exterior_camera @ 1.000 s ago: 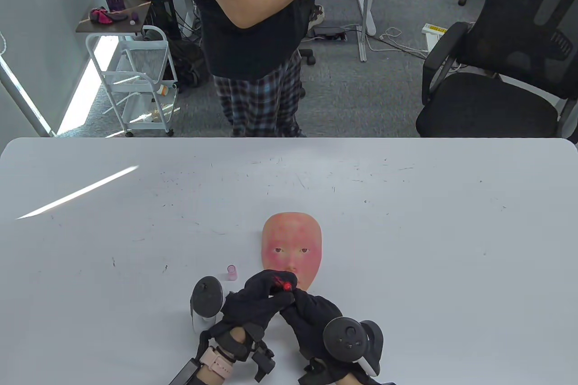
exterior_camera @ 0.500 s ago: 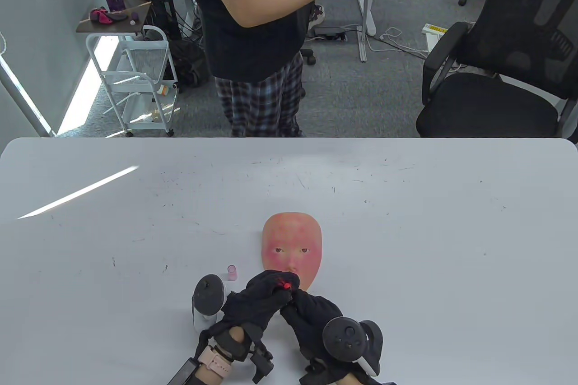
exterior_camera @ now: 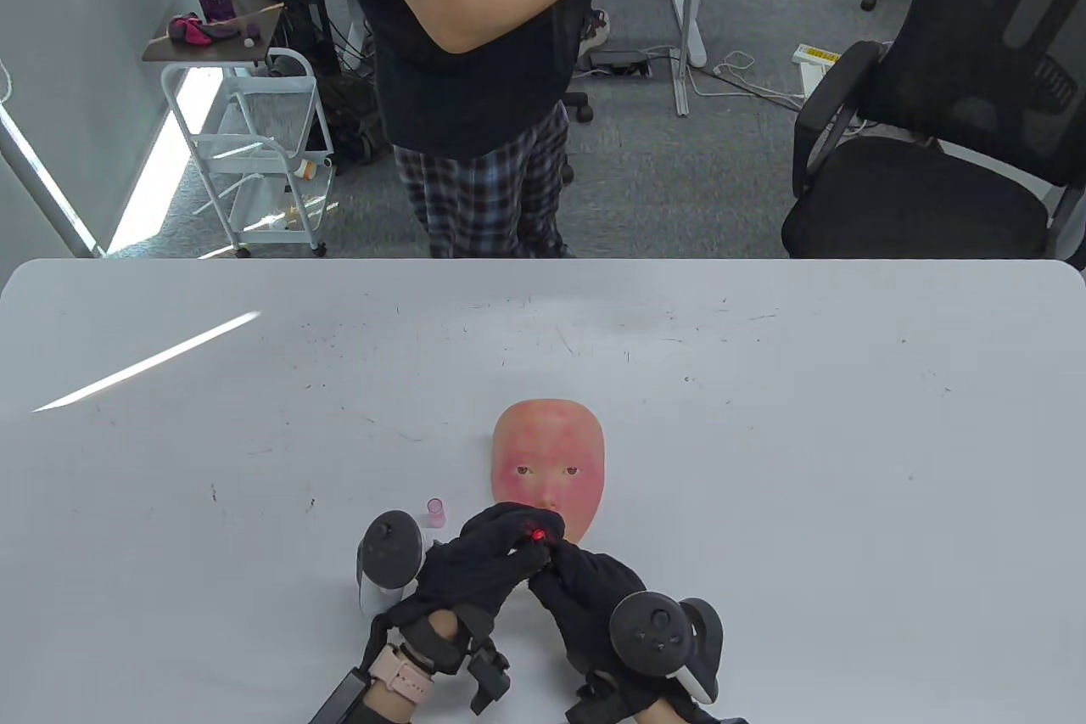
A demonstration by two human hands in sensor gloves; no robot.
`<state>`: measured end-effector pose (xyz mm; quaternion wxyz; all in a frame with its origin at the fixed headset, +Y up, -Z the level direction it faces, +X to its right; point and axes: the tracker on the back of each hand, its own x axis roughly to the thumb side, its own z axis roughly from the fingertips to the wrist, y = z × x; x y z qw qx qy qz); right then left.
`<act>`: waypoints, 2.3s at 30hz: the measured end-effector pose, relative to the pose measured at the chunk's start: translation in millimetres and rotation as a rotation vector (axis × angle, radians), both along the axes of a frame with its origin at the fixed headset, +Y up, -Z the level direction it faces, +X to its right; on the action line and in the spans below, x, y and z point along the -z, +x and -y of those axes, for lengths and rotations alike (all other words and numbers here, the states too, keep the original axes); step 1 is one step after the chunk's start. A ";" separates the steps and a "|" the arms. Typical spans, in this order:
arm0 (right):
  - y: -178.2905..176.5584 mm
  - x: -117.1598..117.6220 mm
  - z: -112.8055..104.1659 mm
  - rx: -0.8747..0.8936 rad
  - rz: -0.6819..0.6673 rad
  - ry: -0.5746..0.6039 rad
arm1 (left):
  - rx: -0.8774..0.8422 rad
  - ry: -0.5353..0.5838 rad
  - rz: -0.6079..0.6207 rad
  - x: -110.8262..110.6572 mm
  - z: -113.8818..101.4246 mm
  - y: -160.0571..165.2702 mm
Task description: Apply lipstick on mannequin lips
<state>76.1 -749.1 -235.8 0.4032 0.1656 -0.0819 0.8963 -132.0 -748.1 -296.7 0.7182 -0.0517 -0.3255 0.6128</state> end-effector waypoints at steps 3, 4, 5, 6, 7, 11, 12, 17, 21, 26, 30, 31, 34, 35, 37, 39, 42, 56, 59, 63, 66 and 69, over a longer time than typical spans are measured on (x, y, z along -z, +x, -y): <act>12.6 2.9 -2.1 -0.025 0.080 0.001 | 0.001 0.036 -0.076 10.4 -25.1 -4.2; 15.3 3.8 -2.2 -0.044 0.101 0.006 | 0.015 0.047 -0.093 13.3 -31.2 -4.9; 19.0 5.1 -2.3 -0.080 0.126 0.010 | 0.079 0.068 -0.115 19.2 -42.0 -6.1; 20.3 5.5 -2.2 -0.096 0.136 0.015 | 0.136 0.081 -0.131 23.0 -49.1 -6.5; 21.5 6.1 -2.1 -0.130 0.158 0.036 | 0.233 0.107 -0.169 28.6 -58.3 -6.1; 15.9 4.7 -1.3 -0.295 0.185 0.084 | 0.526 0.178 -0.264 54.6 -72.7 1.6; 14.3 4.1 -1.2 -0.320 0.192 0.092 | 0.553 0.167 -0.267 60.0 -72.2 3.8; -0.8 -0.8 0.4 -0.524 0.214 0.177 | 0.682 0.101 -0.272 92.3 -58.9 13.9; -10.0 -2.5 3.6 -0.656 0.225 0.218 | 0.767 0.076 -0.250 109.0 -50.6 24.9; -16.6 -1.1 6.8 -0.717 0.236 0.223 | 0.836 0.018 -0.216 123.4 -39.7 40.0; -22.2 0.4 8.1 -0.764 0.232 0.216 | 0.981 -0.019 -0.185 129.0 -29.0 46.0; -24.0 0.4 7.9 -0.774 0.234 0.221 | 0.980 -0.028 -0.179 129.5 -26.7 46.3; -30.3 1.1 8.1 -0.819 0.230 0.224 | 0.946 -0.069 -0.160 131.6 -19.4 44.5; -32.5 1.9 8.3 -0.841 0.231 0.219 | 0.904 -0.081 -0.162 132.0 -18.6 43.9; -35.7 3.9 8.9 -0.869 0.217 0.210 | 0.898 -0.092 -0.159 132.1 -18.1 43.0; -39.3 5.6 9.5 -0.901 0.218 0.198 | 0.907 -0.084 -0.159 131.5 -17.7 42.9; -43.3 7.6 10.4 -0.943 0.221 0.185 | 0.893 -0.116 -0.150 131.1 -16.9 43.5; -49.3 12.7 12.8 -1.010 0.227 0.166 | 0.894 -0.136 -0.134 131.1 -17.5 42.7; -47.1 10.0 11.3 -1.014 0.267 0.210 | 0.889 -0.139 -0.134 131.1 -17.5 42.4; -46.8 9.6 11.6 -1.017 0.279 0.223 | 0.882 -0.137 -0.135 130.9 -17.0 41.7; -46.1 9.1 11.1 -1.013 0.303 0.238 | 0.884 -0.139 -0.134 130.9 -17.1 41.5; -43.2 9.2 10.3 -0.994 0.334 0.246 | 0.887 -0.141 -0.135 131.0 -17.3 41.6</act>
